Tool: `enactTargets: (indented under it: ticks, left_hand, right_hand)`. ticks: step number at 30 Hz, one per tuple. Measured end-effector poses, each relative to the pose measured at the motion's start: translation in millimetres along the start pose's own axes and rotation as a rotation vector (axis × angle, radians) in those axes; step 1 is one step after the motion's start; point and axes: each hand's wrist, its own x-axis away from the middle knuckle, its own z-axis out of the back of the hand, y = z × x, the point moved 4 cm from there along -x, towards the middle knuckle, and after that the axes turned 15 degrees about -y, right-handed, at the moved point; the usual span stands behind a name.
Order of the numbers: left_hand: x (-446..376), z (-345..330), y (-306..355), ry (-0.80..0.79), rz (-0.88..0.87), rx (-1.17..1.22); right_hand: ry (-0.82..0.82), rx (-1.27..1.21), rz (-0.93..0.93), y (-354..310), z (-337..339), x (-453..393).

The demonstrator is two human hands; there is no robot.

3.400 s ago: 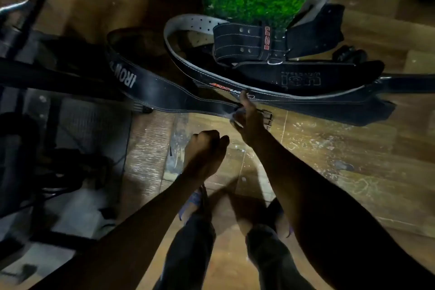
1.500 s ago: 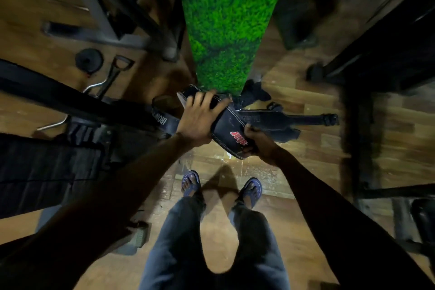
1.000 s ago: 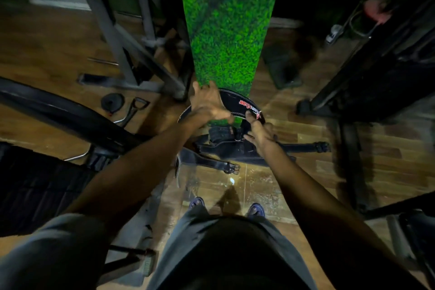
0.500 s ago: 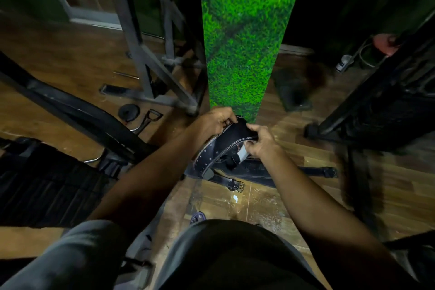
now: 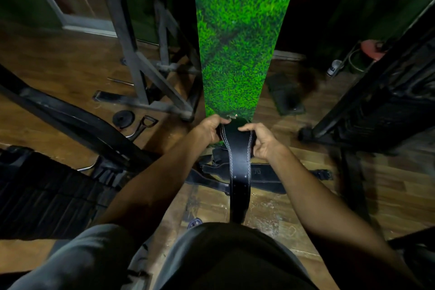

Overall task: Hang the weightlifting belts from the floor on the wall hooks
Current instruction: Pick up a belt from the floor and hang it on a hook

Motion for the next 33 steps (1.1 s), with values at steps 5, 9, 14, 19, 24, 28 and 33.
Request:
enactTargets:
  ticks: [5,9,14,19,24,28,33]
  left_hand:
    - [16,5,-23,-0.208,-0.050,-0.060]
    - [22,24,-40,-0.218,-0.073,0.011]
    - [29,26,8,-0.149,-0.259,0.192]
    - [42,21,33,-0.219,-0.412,0.053]
    - [42,35,9,-0.323,-0.410,0.020]
    - [60,33,27,-0.421,-0.489,0.046]
    - [70,34,78,-0.193,-0.639,-0.076]
  right_hand:
    - [-0.013,0.008,-0.048,-11,7,3]
    - [-0.097,0.011,0.009,-21,-4,5]
    - [-0.126,0.116,0.081,-11,-18,0]
    - [-0.099,0.226,0.133,-24,-38,5]
    - [-0.020,0.209,0.409,-66,-47,2]
    - [-0.078,0.335,0.394,-62,-55,-3]
    - [-0.082,0.498,0.282,-32,-52,-14]
